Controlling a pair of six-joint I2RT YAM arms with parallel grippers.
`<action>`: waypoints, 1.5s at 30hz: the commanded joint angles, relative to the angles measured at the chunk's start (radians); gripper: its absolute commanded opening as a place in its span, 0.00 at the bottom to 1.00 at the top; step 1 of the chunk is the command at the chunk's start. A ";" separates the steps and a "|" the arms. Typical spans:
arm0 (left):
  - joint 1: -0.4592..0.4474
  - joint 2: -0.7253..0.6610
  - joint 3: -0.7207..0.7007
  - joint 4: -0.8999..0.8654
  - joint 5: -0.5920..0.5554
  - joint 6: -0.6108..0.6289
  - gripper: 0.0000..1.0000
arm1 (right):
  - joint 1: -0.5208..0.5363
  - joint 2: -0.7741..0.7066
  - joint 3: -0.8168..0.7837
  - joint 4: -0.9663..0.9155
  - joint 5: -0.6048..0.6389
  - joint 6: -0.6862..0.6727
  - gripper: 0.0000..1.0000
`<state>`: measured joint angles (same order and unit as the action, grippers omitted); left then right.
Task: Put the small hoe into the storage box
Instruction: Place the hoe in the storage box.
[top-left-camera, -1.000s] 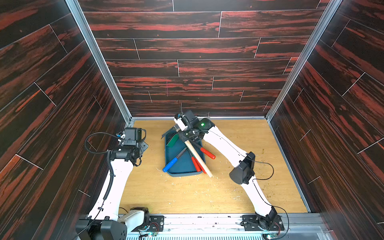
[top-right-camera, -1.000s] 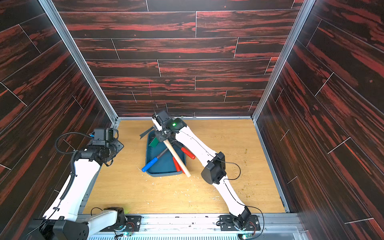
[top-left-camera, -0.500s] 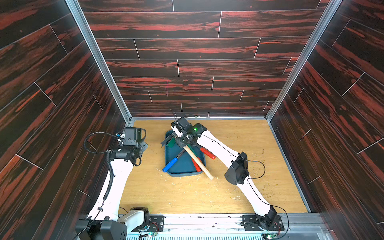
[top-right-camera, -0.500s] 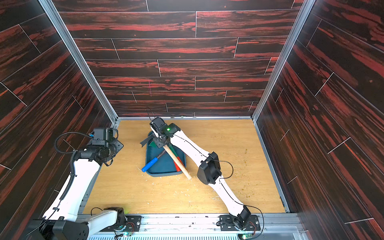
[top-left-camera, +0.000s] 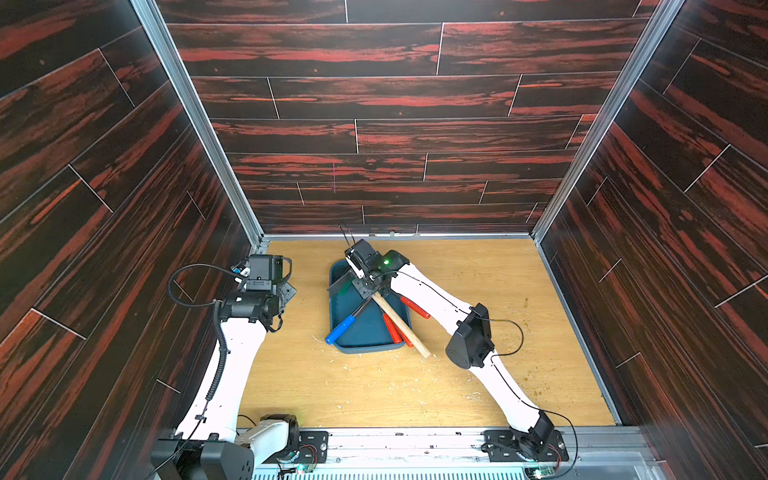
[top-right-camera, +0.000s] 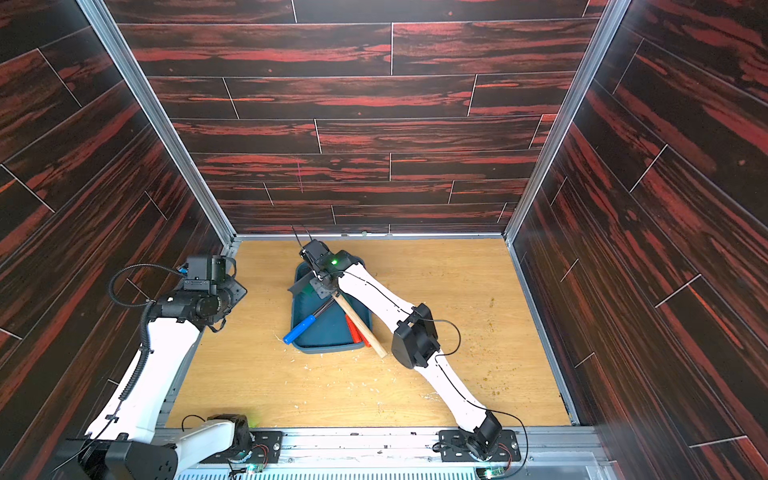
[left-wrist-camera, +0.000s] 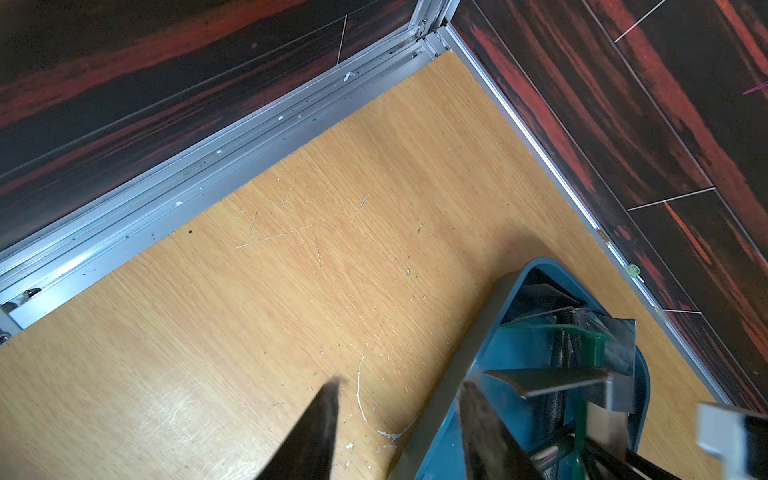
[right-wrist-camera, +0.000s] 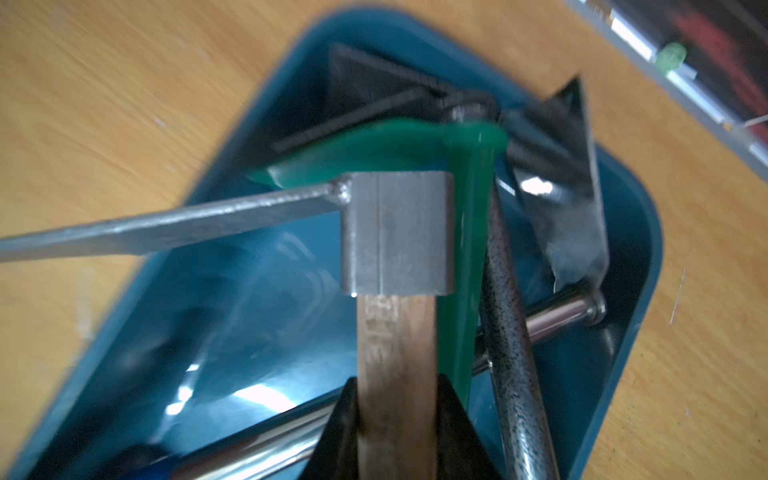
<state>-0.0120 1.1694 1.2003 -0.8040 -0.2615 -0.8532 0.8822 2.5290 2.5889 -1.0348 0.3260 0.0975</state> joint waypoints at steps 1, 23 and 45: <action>0.007 -0.007 0.023 -0.026 -0.007 0.009 0.50 | 0.000 0.009 0.033 -0.002 0.021 0.027 0.00; 0.007 0.006 0.008 -0.001 0.049 0.022 0.50 | -0.006 0.075 0.053 0.062 0.005 0.069 0.17; 0.007 0.016 0.020 -0.001 0.068 0.035 0.51 | -0.062 -0.100 0.049 0.106 -0.021 0.155 0.41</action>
<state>-0.0113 1.1858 1.2003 -0.7921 -0.1902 -0.8337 0.8551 2.5324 2.6133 -0.9413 0.3145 0.2157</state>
